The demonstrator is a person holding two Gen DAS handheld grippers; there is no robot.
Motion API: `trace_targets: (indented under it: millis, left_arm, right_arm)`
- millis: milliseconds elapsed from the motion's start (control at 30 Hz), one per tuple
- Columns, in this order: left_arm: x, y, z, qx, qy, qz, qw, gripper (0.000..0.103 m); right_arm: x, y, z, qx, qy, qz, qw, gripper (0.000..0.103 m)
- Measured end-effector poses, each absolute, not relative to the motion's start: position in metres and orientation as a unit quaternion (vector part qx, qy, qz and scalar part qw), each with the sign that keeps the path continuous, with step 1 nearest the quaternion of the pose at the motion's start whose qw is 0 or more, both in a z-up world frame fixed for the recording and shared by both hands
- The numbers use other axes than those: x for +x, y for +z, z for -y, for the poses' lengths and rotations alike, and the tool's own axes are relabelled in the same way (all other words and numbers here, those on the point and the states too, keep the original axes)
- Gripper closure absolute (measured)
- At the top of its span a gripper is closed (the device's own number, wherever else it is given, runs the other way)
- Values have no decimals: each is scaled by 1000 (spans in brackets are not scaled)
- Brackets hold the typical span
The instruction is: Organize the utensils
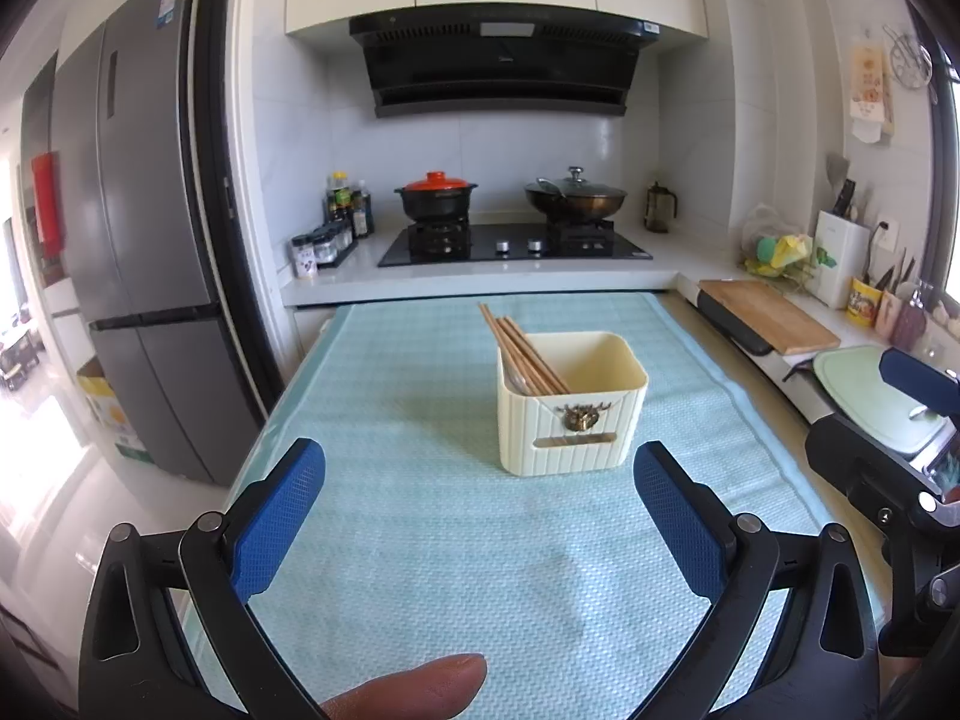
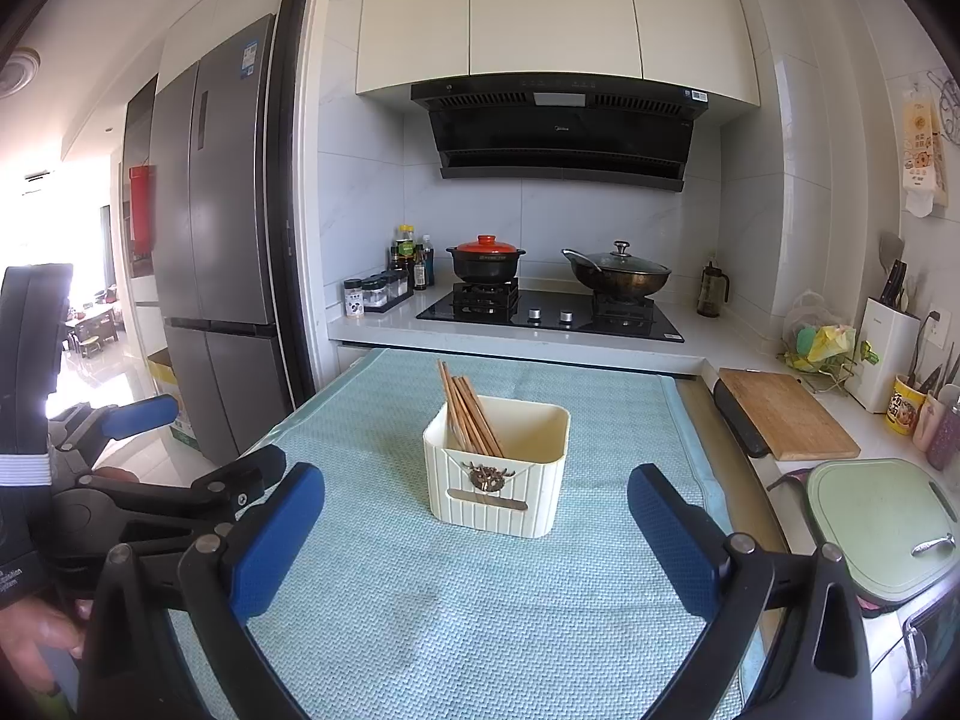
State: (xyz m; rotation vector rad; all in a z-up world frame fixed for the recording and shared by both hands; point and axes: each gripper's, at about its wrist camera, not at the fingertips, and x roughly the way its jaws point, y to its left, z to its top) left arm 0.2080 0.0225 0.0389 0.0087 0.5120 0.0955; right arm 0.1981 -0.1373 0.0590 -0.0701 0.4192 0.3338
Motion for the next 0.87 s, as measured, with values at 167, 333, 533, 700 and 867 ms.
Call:
trace_targets:
  millis: [167,333,533,700,867]
  left_arm:
    - [207,40,-22,3,46,-253,966,0]
    - [207,39,-22,3,46,-253,966,0]
    - [207,40,-21,3,47,-253,966,0]
    - [207,39,-20,5,45,-253,966,0]
    - [203,40,-18,3,55,-248,967,0]
  right_arm:
    - [198,59,137,-35,165,-206,964,0]
    - [198,59,137,-35,165,-206,964,0]
    - [198,60,138,-37,163,-207,964,0]
    - [197,61,141,-37,162,-208,964,0]
    - [199,62,144,-36,160,-210,964,0]
